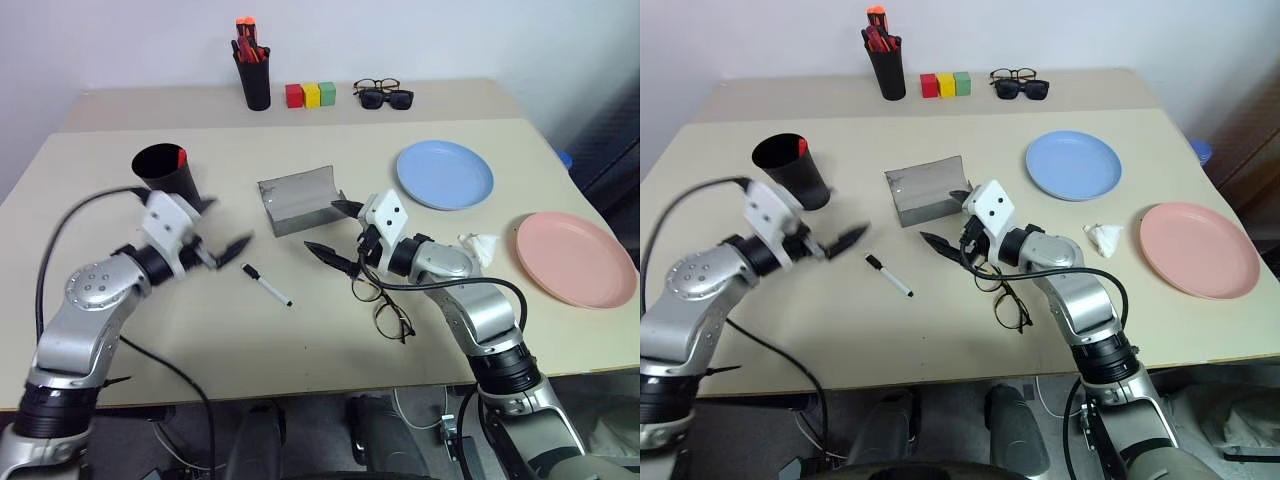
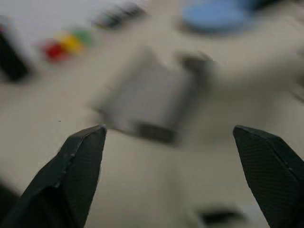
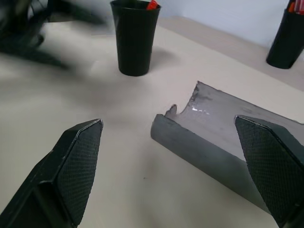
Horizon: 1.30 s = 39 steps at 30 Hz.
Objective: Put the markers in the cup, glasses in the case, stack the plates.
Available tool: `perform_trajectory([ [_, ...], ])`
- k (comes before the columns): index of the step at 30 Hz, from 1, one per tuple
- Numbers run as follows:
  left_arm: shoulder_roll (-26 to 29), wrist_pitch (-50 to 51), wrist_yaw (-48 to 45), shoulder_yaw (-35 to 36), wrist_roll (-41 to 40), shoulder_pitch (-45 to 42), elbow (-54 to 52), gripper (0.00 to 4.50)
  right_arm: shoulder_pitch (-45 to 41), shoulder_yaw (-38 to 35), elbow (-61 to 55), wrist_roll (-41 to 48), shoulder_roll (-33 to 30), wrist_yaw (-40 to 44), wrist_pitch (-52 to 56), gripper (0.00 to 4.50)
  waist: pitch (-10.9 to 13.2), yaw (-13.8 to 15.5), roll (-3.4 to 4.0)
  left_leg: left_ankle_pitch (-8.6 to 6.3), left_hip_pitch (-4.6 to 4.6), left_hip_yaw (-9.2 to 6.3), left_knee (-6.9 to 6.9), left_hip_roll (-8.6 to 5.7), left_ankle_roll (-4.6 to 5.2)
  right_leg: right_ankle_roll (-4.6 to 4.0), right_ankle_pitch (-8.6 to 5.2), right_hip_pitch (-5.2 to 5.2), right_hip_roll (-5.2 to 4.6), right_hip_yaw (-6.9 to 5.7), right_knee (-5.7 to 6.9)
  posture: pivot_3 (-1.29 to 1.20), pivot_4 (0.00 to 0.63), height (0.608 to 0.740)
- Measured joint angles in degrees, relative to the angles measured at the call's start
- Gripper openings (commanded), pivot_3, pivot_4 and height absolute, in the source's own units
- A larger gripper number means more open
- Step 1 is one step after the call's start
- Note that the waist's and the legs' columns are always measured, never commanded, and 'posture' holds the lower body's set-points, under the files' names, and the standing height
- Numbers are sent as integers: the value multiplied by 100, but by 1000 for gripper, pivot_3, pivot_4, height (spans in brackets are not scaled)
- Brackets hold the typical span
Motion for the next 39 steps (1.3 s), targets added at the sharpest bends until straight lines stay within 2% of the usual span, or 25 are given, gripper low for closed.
perform_trajectory([
  [4, 253, -83, -840, -700, 373, -353, 145, 4484, -12, 0, 70, -6, 7, 29, -16, 4500, 1, 0, 1, 0, 0, 0, -2, 1, 1, 1, 0, -1, 3, 0, 0, 0, 150, 740],
  [10, 273, -703, -1894, -1710, 1251, -1165, 972, 4484, -17, 10, 72, -16, 59, -14, -27, 4500, 1, -17, 2, 0, -2, 0, -2, 1, 2, 1, 0, -6, 6, 1, 1, 0, 150, 740],
  [13, 259, -991, -2398, -2070, 1588, -1568, 1578, 3649, 24, 15, 25, -18, 86, -89, -21, 4500, 1, -14, 2, -1, -3, 0, -1, 1, 3, 1, 0, -7, 6, 1, 2, 0, 150, 740],
  [20, 118, -1476, -2860, -2129, 1820, -1904, 2148, 221, 144, 20, -90, -19, 126, -231, 9, 4500, 1, -19, 2, -1, -4, 1, 1, 1, 4, 1, 0, -6, 5, 3, 3, 0, 150, 740],
  [23, 38, -1519, -2857, -2047, 1798, -1879, 2187, 104, 148, 17, -90, -23, 123, -273, 11, 4500, 1, -11, 2, -1, -4, 0, 0, 1, 4, 1, 0, -6, 5, 2, 4, 0, 150, 740],
  [27, 4, -1000, -2802, -1590, 1356, -1592, 1984, 104, 156, 2, -89, -36, 65, -286, 11, 4500, 1, -23, 2, -1, -4, 0, 0, 2, 4, 1, 0, -7, 5, 2, 5, 0, 150, 740],
  [32, 6, 524, -2303, 88, -237, -1177, 1205, 104, 162, -67, -78, -46, -79, -181, 2, 4500, 2, -18, 1, -2, -5, -2, 3, 4, 5, 2, 0, -8, 4, 1, 9, 0, 150, 740],
  [33, -189, 887, -1877, 651, -683, -1221, 1065, 104, 159, -80, -67, -46, -81, -148, -11, 4500, 3, -16, 3, -2, -4, -2, 4, 2, 5, 3, 0, -7, 0, 2, 9, 0, 150, 740],
  [35, -698, 1020, -962, 1342, -1023, -1603, 1027, 104, 147, -88, -21, -49, -80, -103, -23, 4500, 2, 26, -1, -2, -5, -8, 13, 2, 5, 4, 1, 3, 0, -5, 8, 0, 150, 740],
  [38, -1360, 809, 893, 1878, -749, -2660, 1304, 104, 54, -40, 82, -51, -11, -18, -59, 4500, 3, 65, -9, -2, -4, -10, 24, -1, 5, 7, 3, 10, -1, -6, 5, 0, 150, 740],
  [39, -1433, 694, 1348, 1978, -572, -2900, 1441, 104, 10, 6, 107, -50, 23, 3, -71, 4500, 2, 65, -10, -2, -4, -9, 24, -1, 5, 7, 3, 10, -1, -6, 3, 0, 150, 740],
])
